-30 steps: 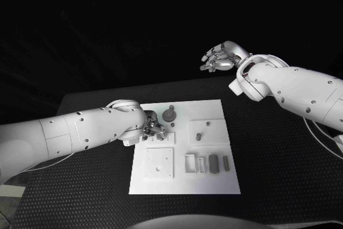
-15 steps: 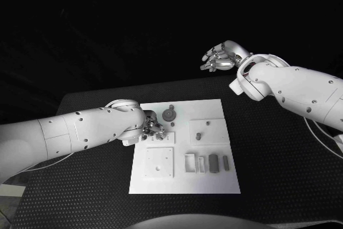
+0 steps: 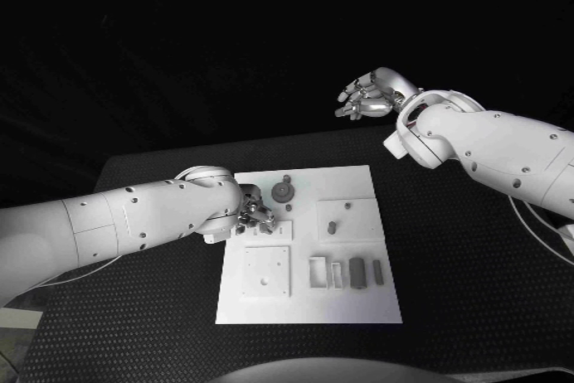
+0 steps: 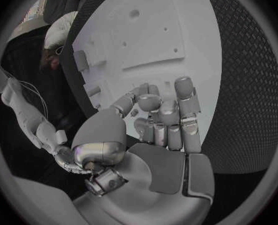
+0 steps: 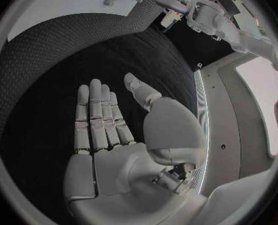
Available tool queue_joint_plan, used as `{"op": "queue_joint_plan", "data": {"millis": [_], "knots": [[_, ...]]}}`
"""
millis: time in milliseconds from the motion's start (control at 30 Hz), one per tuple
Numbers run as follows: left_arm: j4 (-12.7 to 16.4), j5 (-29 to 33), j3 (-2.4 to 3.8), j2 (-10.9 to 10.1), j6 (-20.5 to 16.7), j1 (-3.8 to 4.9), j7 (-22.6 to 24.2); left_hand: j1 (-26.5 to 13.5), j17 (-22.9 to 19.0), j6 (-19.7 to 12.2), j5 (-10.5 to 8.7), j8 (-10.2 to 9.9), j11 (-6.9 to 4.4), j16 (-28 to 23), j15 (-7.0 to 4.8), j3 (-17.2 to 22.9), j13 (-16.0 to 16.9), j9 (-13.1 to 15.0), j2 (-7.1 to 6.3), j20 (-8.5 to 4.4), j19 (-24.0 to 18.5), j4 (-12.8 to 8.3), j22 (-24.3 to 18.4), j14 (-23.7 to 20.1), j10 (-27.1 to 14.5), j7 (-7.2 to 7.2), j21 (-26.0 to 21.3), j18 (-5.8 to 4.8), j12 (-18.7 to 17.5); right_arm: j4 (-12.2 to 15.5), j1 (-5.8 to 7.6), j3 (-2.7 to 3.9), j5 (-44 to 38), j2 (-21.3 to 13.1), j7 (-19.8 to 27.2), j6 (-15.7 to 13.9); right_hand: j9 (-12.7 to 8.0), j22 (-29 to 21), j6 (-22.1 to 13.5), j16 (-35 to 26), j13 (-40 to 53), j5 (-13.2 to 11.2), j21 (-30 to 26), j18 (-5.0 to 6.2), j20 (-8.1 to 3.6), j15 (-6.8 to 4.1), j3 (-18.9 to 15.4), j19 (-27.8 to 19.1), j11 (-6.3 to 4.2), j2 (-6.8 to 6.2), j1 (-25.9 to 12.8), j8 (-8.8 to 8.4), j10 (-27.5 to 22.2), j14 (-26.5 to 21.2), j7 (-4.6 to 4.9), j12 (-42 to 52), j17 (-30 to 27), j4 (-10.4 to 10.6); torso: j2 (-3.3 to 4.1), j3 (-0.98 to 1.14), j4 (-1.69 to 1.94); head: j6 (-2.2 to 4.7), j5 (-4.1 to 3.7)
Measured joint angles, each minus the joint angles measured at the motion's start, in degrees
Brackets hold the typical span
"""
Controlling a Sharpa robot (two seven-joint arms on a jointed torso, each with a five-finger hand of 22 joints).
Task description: Assemble the parts on the task board
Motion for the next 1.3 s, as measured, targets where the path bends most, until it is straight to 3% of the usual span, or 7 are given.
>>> {"op": "queue_joint_plan", "data": {"millis": [500,800,867,900,933,967,1300], "knots": [[0.11,-0.98,0.00,0.06,0.39,-0.01,0.31,0.24,0.05,0.00,-0.23,0.25,0.05,0.00,0.02,-0.17,-0.14,-0.10,-0.20,0.00,0.00,-0.15,0.04,0.01,0.04,0.00,0.00,0.00,0.00,0.00,0.00,0.00,0.05,0.01,0.03,0.06,0.00,0.00,0.01,0.00,-0.11,0.00,-0.08,-0.03,0.03,-0.01,-0.22,-0.03,0.00,0.00,0.00,0.00,0.00,0.01,-0.01,0.00,0.06,-0.09,0.00,0.01,0.00,-0.07,-0.04],[0.13,-1.05,-0.04,0.04,0.39,-0.03,0.25,-1.16,0.13,0.23,-0.21,0.43,0.06,0.00,0.03,-3.78,-0.33,0.32,-0.41,0.01,-0.01,1.40,0.03,0.03,0.06,-0.23,0.00,0.01,0.00,0.00,-0.01,-0.03,0.08,-0.31,0.02,0.07,-0.05,0.01,0.01,-0.23,-0.21,0.00,-0.22,-0.04,0.20,-0.02,-0.22,-0.20,0.00,0.00,0.00,0.00,0.00,0.01,-0.01,0.00,0.12,-0.09,-0.01,0.04,-0.01,-0.10,0.05],[0.09,-1.06,-0.09,0.04,0.40,-0.09,0.20,-2.60,0.16,1.88,-2.25,0.80,0.09,0.00,0.03,-5.09,-0.44,0.32,-0.75,0.00,0.00,1.77,0.03,0.03,0.11,-1.87,0.00,0.01,0.00,0.00,-0.01,-0.03,0.08,-0.27,0.02,0.07,-0.05,0.01,0.01,-0.23,-0.25,0.00,-0.22,-0.05,0.20,-0.02,-0.22,-0.20,0.00,0.00,0.00,0.00,0.00,0.02,-0.01,0.00,0.12,-0.09,-0.01,0.04,-0.01,-0.11,0.07],[0.06,-1.08,-0.12,0.04,0.40,-0.11,0.16,-3.13,0.16,7.41,-3.35,0.92,0.05,-0.06,0.03,-5.46,-0.48,0.28,-1.26,0.00,-0.01,2.13,0.03,0.03,0.05,-3.40,0.00,0.01,-0.01,0.01,-0.01,-0.04,0.08,-0.26,0.01,0.07,-0.05,0.01,0.01,-0.23,-0.29,0.00,-0.22,-0.05,0.20,-0.02,-0.22,-0.20,0.00,0.00,0.00,0.00,0.00,0.02,-0.01,0.00,0.12,-0.09,-0.02,0.04,-0.01,-0.11,0.07],[0.06,-1.08,-0.13,0.03,0.42,-0.13,0.14,-3.43,0.16,10.82,-3.83,1.02,-0.06,-0.23,0.03,-5.65,-0.49,0.25,-1.43,0.00,-0.01,2.33,0.03,0.02,-0.07,-3.53,0.00,0.01,-0.03,0.04,-0.01,-0.04,0.09,-0.26,0.01,0.07,-0.05,0.01,0.01,-0.23,-0.28,0.00,-0.22,-0.05,0.20,-0.02,-0.22,-0.20,0.00,0.00,0.00,0.00,0.00,0.02,-0.01,0.00,0.12,-0.09,-0.02,0.04,-0.01,-0.11,0.07],[0.06,-1.08,-0.13,0.03,0.43,-0.14,0.14,-3.60,0.16,12.00,-4.18,1.03,-0.11,-0.23,0.03,-5.85,-0.49,0.19,-1.59,0.00,-0.01,2.53,0.03,0.02,-0.13,-3.60,0.00,0.01,-0.03,0.06,-0.01,-0.05,0.09,-0.26,0.01,0.07,-0.05,0.01,0.01,-0.23,-0.29,0.00,-0.22,-0.05,0.20,-0.02,-0.22,-0.20,0.00,0.00,0.00,0.00,0.00,0.02,-0.01,0.00,0.12,-0.09,-0.02,0.04,-0.01,-0.11,0.07],[0.09,-1.08,-0.12,0.06,0.46,-0.14,0.13,-4.08,0.20,12.18,-4.43,1.02,-0.18,-0.23,-0.13,-6.03,-0.54,0.16,-2.08,0.00,-0.01,2.71,0.02,-0.13,-0.19,-3.60,0.00,0.01,-0.03,0.14,-0.01,-0.07,0.10,-0.26,0.00,0.08,-0.10,0.01,0.02,-0.23,-0.34,0.00,-0.22,-0.07,0.20,-0.02,-0.22,-0.20,0.00,0.00,0.00,0.00,0.00,0.02,-0.02,0.00,0.17,-0.09,-0.03,0.02,-0.01,-0.05,0.02]]}}
